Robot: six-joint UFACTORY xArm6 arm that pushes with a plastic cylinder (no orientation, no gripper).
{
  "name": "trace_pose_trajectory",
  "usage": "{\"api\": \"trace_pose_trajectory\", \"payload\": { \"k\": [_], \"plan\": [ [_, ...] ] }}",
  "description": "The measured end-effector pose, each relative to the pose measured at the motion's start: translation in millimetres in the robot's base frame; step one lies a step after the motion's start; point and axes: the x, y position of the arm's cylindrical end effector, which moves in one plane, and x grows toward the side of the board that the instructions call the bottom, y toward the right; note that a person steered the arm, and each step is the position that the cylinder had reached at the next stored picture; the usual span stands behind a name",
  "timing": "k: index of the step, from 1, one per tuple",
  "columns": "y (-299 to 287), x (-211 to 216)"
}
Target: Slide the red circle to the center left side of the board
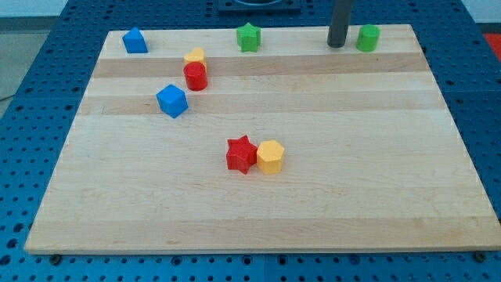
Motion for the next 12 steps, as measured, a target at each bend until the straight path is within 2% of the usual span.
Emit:
{"api": "trace_pose_trajectory", "payload": {
  "k": [2, 4, 5, 6, 8, 9, 10, 11, 12],
  "plan": [
    [-31, 31],
    [-34, 42],
    [-59, 76],
    [-108, 89],
    [-246, 85],
    [-256, 83],
    [-250, 63],
    [-299, 75],
    [-348, 122]
  ]
}}
